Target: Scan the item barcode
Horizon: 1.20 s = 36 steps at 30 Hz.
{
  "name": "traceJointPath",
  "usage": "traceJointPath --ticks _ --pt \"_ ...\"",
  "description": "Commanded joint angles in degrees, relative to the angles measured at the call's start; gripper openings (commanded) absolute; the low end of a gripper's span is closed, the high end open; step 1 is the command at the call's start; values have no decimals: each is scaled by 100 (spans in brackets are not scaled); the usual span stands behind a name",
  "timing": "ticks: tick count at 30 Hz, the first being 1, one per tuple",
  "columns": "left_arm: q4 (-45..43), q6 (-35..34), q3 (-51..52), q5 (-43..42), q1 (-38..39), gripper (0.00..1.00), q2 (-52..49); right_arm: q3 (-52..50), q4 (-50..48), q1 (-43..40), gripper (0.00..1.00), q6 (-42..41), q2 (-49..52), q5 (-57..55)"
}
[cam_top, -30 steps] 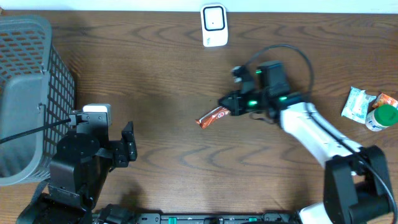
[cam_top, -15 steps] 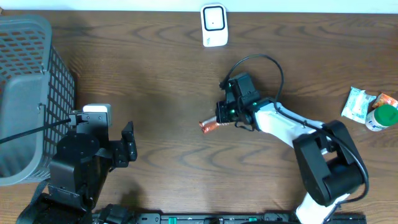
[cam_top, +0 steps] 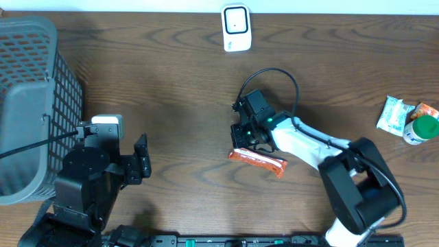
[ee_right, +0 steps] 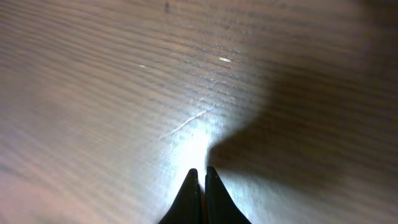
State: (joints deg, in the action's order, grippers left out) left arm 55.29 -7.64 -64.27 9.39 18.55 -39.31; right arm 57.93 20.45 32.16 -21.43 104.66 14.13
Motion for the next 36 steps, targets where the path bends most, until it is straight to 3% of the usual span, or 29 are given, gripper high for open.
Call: traceJointPath --ticks 1,7,12,22,36 --pt "0 11 -83 52 2 83 9 -20 107 -7 1 68 -848 -260" --pt "0 11 -83 52 2 83 9 -20 828 -7 1 72 -2004 -723" --pt "0 11 -83 52 2 83 9 -232 1331 7 1 -114 -1967 -791" --pt "0 11 -83 52 2 83 9 -1370 -72 247 1 -675 -1394 -46" --pt "0 11 -83 52 2 83 9 -1279 -2 409 1 -715 -1644 254"
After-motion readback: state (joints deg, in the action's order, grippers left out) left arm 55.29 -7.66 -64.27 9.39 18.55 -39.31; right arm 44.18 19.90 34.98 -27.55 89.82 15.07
